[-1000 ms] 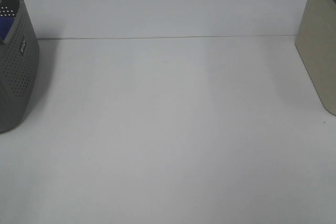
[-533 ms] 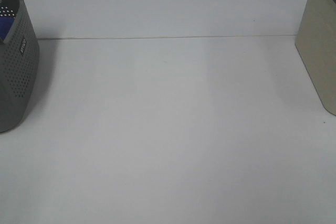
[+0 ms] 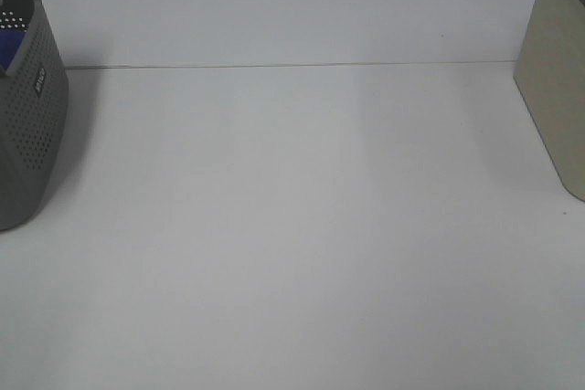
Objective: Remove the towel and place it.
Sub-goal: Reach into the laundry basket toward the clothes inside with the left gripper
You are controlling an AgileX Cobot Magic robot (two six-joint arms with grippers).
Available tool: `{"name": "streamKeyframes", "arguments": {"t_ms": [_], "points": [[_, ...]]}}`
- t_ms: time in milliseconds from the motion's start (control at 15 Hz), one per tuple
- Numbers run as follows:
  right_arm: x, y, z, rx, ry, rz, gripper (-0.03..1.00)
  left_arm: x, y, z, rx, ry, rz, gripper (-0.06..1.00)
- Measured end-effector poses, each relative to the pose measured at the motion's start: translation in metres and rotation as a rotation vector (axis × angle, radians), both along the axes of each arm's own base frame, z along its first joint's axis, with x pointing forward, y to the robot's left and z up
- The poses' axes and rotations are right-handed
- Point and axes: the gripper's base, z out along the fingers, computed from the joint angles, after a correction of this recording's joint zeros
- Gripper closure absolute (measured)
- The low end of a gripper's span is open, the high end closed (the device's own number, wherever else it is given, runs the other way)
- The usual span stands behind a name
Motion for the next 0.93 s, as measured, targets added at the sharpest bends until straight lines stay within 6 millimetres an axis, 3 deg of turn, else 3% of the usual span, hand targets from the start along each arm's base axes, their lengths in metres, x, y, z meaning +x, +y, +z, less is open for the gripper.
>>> {"name": "streamKeyframes", "arguments": {"t_ms": [667, 733, 933], "points": [[0.0, 0.0, 0.0, 0.0, 0.0, 0.0, 0.09, 0.002, 0.0, 0.002, 0.019, 0.033, -0.01, -0.04], [0.0, 0.0, 0.0, 0.0, 0.0, 0.0, 0.09, 0.005, 0.0, 0.011, 0.065, 0.081, -0.035, -0.04], [0.0, 0.0, 0.0, 0.0, 0.0, 0.0, 0.09, 0.026, 0.002, 0.064, 0.256, 0.204, -0.138, -0.04]]}}
